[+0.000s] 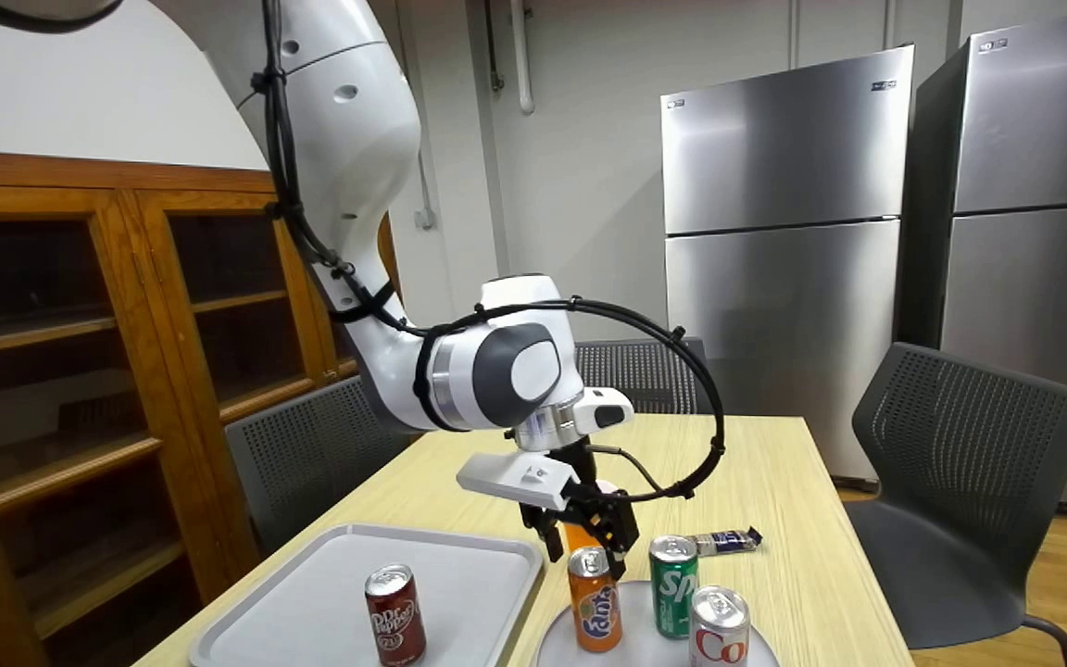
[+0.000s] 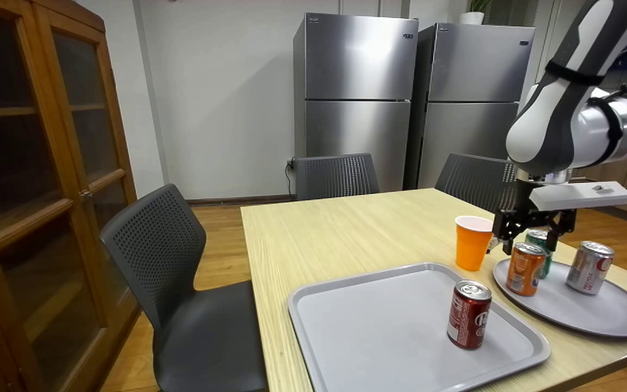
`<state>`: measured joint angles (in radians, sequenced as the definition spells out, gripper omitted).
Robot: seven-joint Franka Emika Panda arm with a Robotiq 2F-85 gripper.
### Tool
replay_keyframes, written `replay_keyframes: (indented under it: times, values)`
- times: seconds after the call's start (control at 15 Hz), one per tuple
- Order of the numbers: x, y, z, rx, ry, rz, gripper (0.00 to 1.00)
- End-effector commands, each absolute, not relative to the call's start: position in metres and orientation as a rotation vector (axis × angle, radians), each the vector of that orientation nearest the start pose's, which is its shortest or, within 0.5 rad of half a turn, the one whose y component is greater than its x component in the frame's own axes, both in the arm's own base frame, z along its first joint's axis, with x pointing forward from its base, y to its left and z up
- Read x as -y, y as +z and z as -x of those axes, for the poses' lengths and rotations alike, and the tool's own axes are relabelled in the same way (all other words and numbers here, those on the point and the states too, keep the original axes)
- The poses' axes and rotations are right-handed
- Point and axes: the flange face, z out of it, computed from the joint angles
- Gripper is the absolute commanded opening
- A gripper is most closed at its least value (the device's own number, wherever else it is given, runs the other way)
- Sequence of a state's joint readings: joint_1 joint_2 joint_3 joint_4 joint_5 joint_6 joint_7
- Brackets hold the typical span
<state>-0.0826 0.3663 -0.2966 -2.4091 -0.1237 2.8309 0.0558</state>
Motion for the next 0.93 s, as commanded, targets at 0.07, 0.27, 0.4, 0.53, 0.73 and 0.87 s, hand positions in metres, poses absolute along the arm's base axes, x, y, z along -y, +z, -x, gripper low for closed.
replay_keyframes:
  times: [0.07, 0.27, 0.4, 0.53, 0.73, 0.87]
  values:
    - [0.187, 0.196, -0.468, -0.505, -0.102, 3.249, 1.00]
    - [0.179, 0.209, -0.469, -0.487, -0.148, 3.255, 1.00]
    - [0.170, 0.218, -0.470, -0.471, -0.183, 3.254, 1.00]
    - [0.157, 0.227, -0.472, -0.446, -0.220, 3.253, 1.00]
    - [0.128, 0.240, -0.472, -0.400, -0.256, 3.252, 1.00]
    - [0.106, 0.246, -0.470, -0.365, -0.274, 3.250, 1.00]
